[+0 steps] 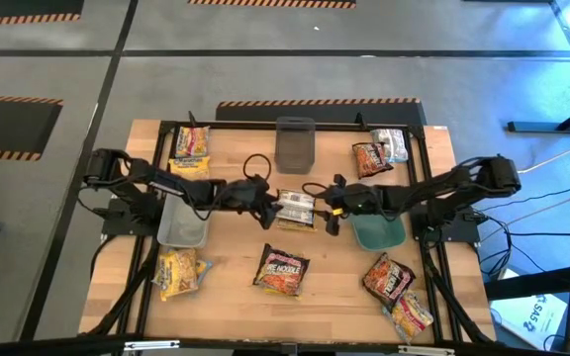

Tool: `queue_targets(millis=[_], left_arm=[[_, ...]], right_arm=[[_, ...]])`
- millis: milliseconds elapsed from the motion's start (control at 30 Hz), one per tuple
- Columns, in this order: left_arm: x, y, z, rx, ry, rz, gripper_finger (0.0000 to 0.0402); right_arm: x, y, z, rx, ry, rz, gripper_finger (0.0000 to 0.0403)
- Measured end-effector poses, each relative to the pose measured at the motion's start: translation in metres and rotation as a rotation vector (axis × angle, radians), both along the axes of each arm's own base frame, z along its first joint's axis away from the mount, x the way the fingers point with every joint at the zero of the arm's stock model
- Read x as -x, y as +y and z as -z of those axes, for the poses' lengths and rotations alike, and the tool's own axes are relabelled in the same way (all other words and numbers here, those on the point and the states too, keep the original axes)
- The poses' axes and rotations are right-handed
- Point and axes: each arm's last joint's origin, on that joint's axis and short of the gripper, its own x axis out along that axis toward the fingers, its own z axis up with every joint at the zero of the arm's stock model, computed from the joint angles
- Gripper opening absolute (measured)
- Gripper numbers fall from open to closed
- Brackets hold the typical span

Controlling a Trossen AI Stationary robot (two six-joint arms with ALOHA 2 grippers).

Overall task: Sort Maruchan noodles
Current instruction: Put the black noodle pack into the black bin

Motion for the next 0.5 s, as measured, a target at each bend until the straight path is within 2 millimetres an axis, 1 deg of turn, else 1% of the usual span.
queue_targets(millis=[133, 233, 367, 500], left_arm=[[-0.001, -0.007, -0.001, -0.041, 0.002, 0.018, 0.0172], [0.0, -0.011, -0.001, -0.068, 0.009, 0.034, 0.0172], [0.0, -0.016, -0.001, -0.124, 0.016, 0.033, 0.0172], [0.0, -0.015, -0.002, -0.149, 0.02, 0.015, 0.0172]], right_arm=[[-0.005, 0.0, 0.006, -0.017, -0.019, 0.013, 0.0216], [-0.005, 0.0, 0.008, -0.019, -0.011, 0.021, 0.0216], [-0.005, 0.0, 0.008, -0.019, -0.017, 0.022, 0.0216], [-0.006, 0.0, 0.007, -0.02, -0.022, 0.023, 0.0216]])
